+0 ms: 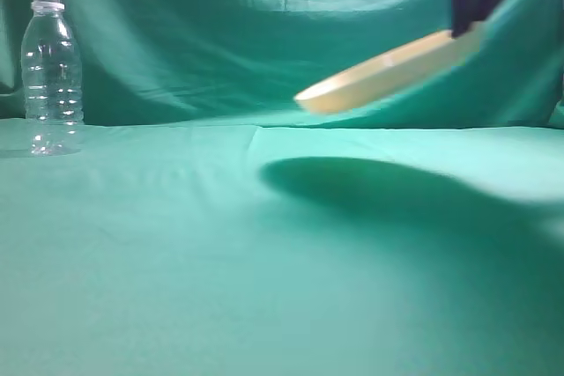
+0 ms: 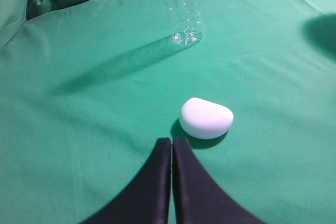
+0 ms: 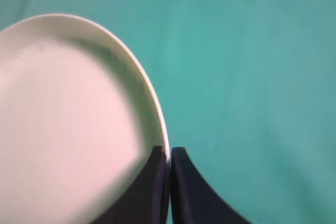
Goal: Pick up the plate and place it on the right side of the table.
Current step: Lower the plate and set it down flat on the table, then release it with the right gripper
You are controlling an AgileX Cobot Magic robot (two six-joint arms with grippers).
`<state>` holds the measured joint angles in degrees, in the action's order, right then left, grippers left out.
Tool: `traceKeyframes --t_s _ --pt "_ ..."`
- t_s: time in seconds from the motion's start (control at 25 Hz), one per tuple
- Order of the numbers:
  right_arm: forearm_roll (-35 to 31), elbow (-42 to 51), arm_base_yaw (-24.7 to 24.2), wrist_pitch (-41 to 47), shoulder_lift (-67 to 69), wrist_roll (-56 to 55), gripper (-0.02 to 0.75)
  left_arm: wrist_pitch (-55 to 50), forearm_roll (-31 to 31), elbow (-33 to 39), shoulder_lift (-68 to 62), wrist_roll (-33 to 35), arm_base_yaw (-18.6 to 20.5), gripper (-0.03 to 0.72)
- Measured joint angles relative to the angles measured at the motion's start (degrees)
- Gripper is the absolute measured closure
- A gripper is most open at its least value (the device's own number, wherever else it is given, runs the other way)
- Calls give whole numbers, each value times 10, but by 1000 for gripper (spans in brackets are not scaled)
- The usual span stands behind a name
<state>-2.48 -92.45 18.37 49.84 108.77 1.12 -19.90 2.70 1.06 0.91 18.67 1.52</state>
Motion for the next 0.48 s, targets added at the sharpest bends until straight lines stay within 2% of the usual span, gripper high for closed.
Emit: traceKeyframes --t_s 0.24,0.48 --pt "1 133 -112 -54 -67 5 738 0 0 0 0 0 0 688" --pt "1 213 -201 -95 -76 26 738 0 0 0 0 0 0 688"
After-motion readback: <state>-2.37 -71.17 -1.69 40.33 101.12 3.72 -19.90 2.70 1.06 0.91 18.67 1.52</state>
